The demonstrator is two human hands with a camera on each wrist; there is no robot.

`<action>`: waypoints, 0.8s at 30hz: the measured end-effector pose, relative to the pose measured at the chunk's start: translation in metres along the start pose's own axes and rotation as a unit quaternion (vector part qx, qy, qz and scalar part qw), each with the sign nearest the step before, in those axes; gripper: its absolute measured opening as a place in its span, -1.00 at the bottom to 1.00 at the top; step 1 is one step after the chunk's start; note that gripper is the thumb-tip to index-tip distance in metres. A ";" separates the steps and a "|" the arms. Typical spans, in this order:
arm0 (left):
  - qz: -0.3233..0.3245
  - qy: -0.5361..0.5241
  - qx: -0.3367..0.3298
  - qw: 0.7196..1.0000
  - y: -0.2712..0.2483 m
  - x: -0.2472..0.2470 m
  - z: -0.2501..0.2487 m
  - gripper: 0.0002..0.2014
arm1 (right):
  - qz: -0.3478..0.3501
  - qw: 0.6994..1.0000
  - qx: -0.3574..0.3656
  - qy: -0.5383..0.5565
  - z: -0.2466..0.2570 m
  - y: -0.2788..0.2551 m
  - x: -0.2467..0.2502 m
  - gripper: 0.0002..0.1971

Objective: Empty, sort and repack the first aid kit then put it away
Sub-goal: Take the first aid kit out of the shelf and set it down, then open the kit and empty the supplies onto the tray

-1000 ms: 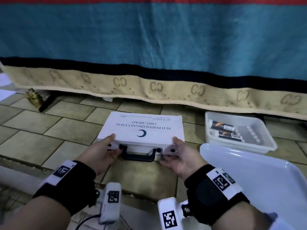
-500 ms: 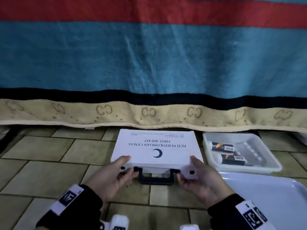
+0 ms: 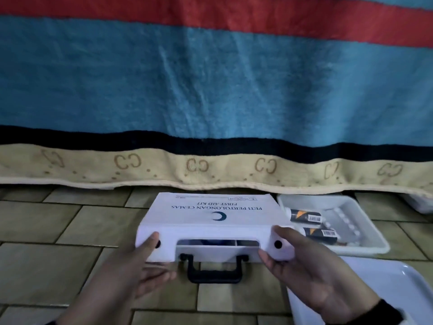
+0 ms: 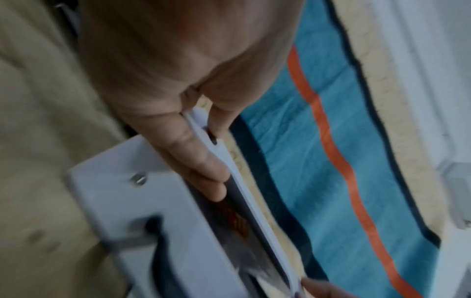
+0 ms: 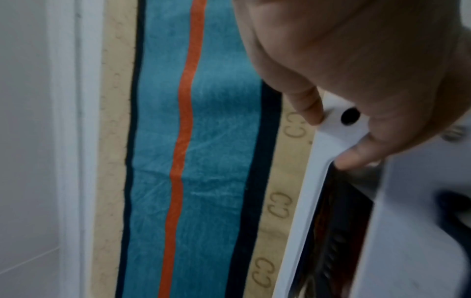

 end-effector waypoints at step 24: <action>-0.042 0.413 -0.243 0.877 0.106 -0.027 -0.096 -0.61 | -0.095 0.797 0.382 -0.459 0.120 0.055 -0.045 -0.81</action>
Point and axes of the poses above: each hand's wrist, its own y-axis towards the middle knuckle, its own x-axis out of the back of the hand, z = x × y, the point moved 2 cm from there along y, towards the middle knuckle, and after that the axes turned 5 degrees about -x, right-handed, at the moved point
